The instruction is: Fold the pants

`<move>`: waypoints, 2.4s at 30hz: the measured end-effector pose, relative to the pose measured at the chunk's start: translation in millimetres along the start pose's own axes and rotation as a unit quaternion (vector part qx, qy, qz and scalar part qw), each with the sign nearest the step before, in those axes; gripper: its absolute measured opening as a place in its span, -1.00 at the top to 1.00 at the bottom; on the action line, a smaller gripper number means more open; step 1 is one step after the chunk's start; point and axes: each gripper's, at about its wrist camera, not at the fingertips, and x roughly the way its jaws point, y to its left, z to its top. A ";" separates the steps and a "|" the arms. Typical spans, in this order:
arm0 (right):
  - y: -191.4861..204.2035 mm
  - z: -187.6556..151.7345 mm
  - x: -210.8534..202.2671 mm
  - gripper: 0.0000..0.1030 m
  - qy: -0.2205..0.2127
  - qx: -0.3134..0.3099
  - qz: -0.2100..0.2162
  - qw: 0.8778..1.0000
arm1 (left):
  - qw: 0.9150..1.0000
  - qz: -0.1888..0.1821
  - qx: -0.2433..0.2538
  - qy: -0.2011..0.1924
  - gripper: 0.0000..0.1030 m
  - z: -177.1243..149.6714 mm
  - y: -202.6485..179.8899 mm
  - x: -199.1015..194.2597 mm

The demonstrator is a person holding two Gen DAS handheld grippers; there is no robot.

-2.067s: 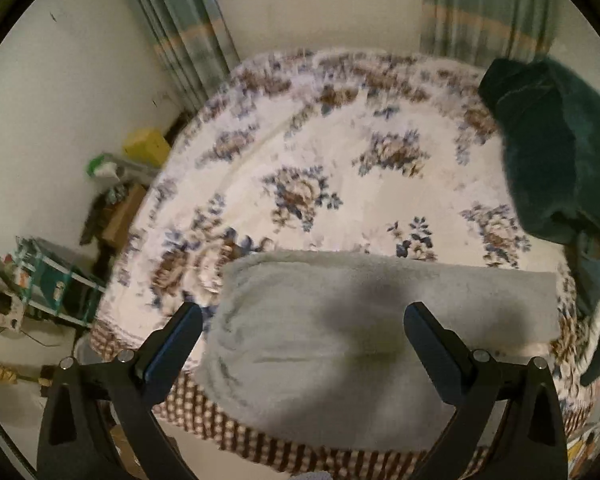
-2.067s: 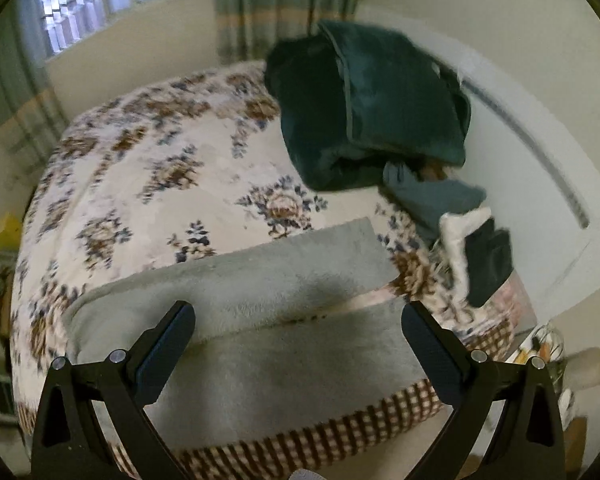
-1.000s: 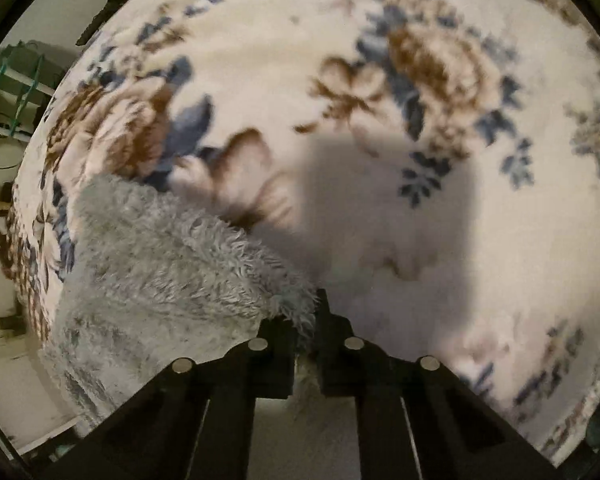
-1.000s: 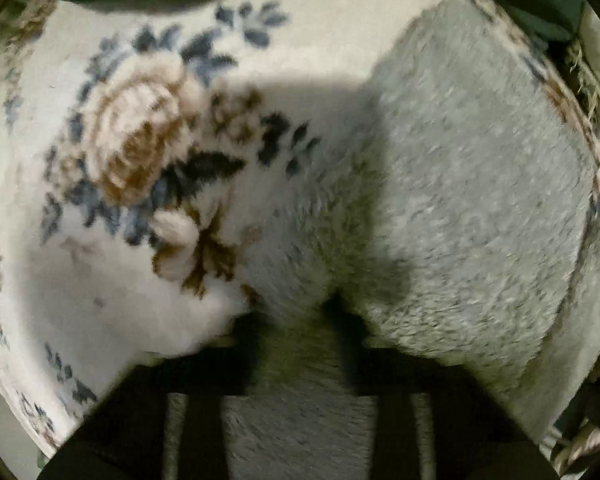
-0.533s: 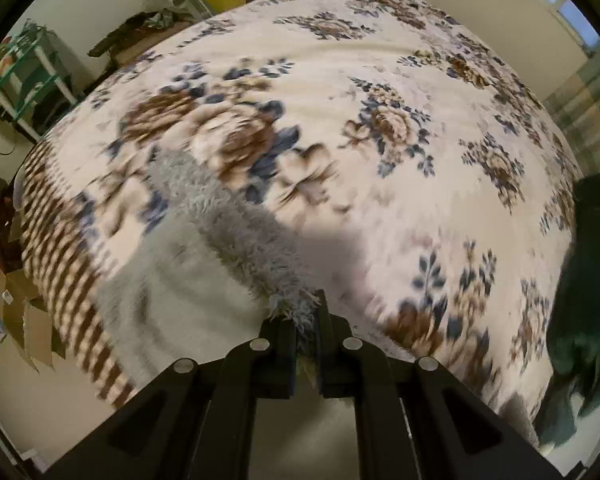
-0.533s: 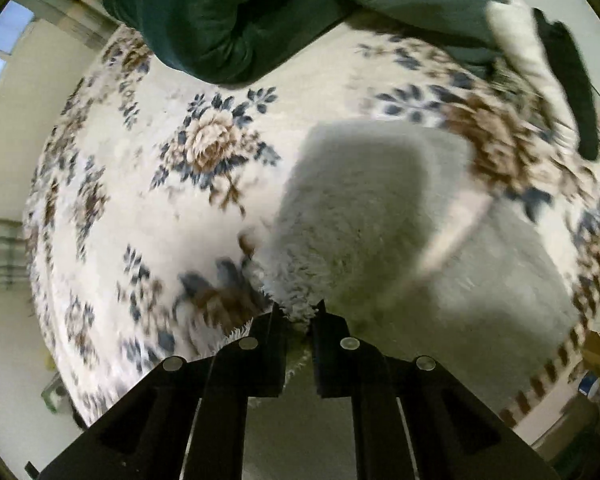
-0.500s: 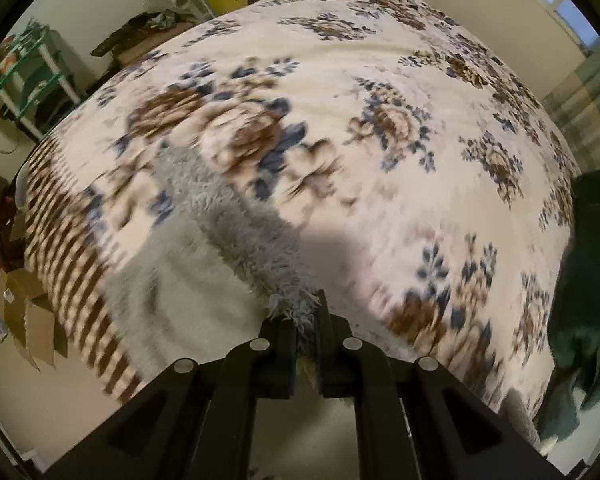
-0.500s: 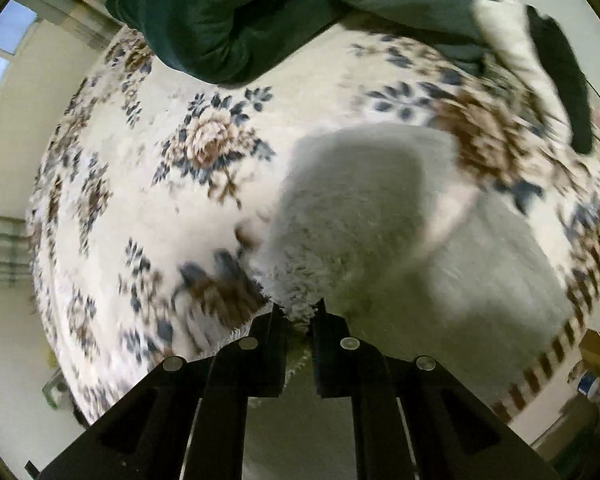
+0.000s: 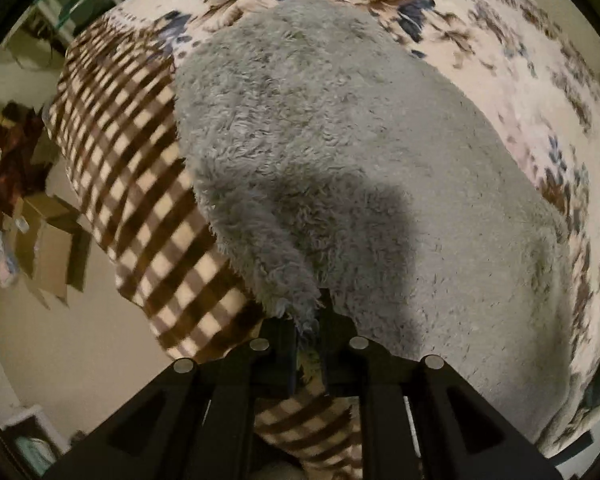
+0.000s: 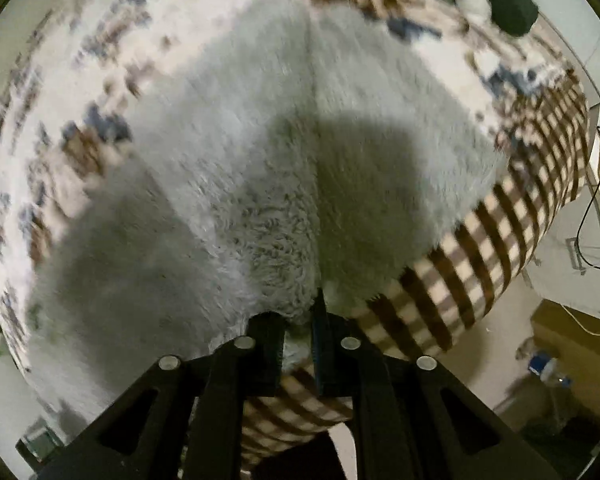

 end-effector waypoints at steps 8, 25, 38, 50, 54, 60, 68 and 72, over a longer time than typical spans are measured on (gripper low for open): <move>-3.3 -4.7 -57.6 -0.52 -0.069 -0.063 0.014 0.996 | 0.995 0.021 0.021 -0.099 -0.79 -4.1 -9.7 -51.9; 23.2 78.3 -37.8 0.66 -0.172 -0.077 -0.088 0.978 | 0.990 0.040 0.111 -0.079 -0.79 -25.5 -58.3 -22.4; -161.1 52.1 -59.0 -0.10 -0.122 0.211 0.063 0.968 | 0.991 0.050 0.112 -0.062 -0.79 -29.4 -46.2 -20.7; 65.6 95.1 -13.2 -0.14 0.021 0.087 0.143 0.986 | 0.976 0.038 0.188 -0.101 -0.79 -10.6 -154.8 -38.5; 109.6 105.8 31.6 -0.12 0.092 0.131 0.125 0.979 | 0.967 0.038 0.243 -0.069 -0.79 -16.8 -220.2 -10.9; 115.2 94.8 49.9 0.91 0.078 0.178 0.089 0.977 | 0.948 0.051 0.309 -0.055 -0.79 -29.1 -264.8 13.4; 113.0 113.3 18.9 0.93 0.011 0.184 0.130 0.974 | 0.958 0.042 0.278 -0.052 -0.79 -7.3 -258.3 18.1; 118.8 128.9 41.1 0.80 0.060 0.152 0.150 0.975 | 0.961 0.029 0.266 -0.064 -0.79 -2.4 -233.0 3.5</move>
